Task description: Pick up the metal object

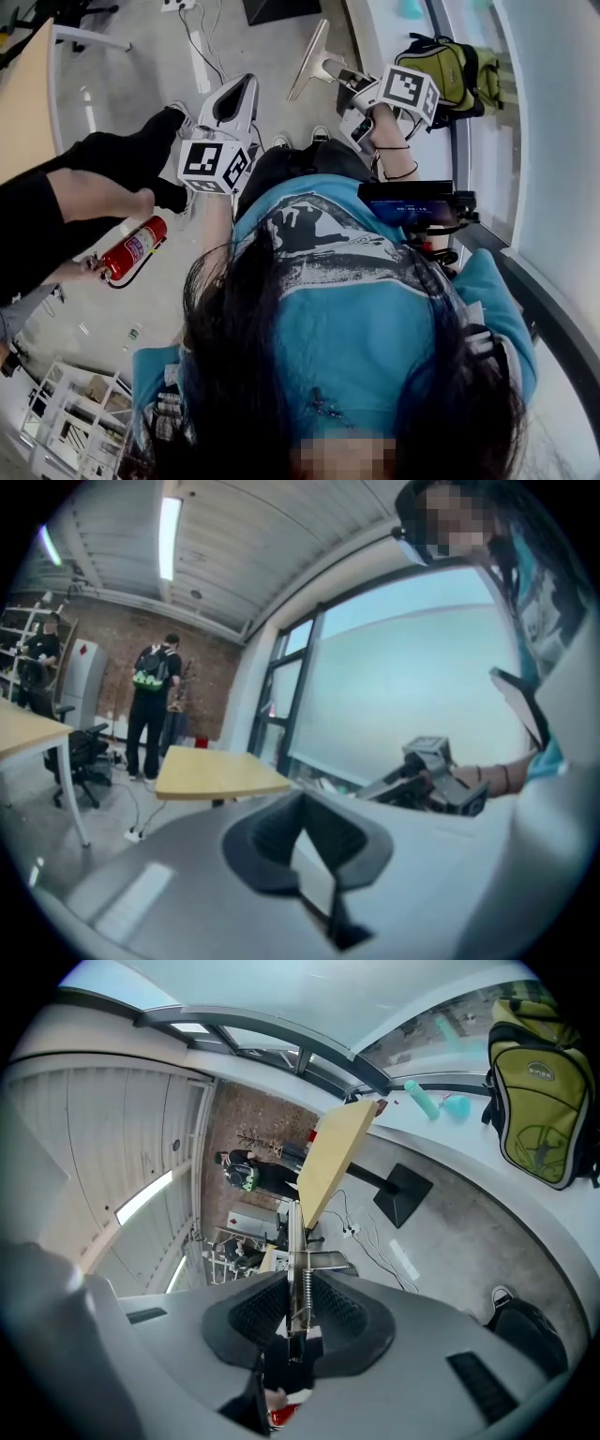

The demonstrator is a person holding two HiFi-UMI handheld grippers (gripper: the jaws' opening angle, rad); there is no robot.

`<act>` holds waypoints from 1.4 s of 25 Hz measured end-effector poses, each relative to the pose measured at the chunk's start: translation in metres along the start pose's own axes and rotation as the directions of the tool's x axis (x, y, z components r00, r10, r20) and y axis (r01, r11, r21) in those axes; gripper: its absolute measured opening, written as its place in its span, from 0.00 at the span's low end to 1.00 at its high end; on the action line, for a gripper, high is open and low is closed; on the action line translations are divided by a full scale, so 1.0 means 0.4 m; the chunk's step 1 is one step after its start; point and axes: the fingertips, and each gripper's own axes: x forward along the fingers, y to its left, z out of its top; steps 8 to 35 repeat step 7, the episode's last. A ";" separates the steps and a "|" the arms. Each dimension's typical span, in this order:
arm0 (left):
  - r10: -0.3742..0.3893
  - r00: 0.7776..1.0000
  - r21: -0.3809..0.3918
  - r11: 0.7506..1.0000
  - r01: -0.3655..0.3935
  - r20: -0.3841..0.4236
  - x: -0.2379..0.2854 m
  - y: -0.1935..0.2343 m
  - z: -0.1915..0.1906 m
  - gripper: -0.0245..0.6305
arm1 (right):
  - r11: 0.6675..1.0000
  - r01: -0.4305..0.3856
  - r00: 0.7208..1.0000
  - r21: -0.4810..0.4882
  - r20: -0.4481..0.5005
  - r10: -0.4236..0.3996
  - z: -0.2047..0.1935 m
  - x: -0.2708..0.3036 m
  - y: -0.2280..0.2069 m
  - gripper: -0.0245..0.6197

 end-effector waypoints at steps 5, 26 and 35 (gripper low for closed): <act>0.000 1.000 0.007 1.000 0.000 0.001 -0.003 -0.008 -0.001 0.04 | 1.000 -0.004 1.000 -0.001 -0.001 0.004 -0.002 -0.001 -0.002 0.17; 0.001 1.000 0.007 1.000 -0.001 0.001 -0.005 -0.010 -0.004 0.04 | 1.000 -0.003 1.000 -0.001 0.000 0.003 -0.004 -0.003 -0.005 0.17; 0.001 1.000 0.007 1.000 -0.001 0.001 -0.005 -0.010 -0.004 0.04 | 1.000 -0.003 1.000 -0.001 0.000 0.003 -0.004 -0.003 -0.005 0.17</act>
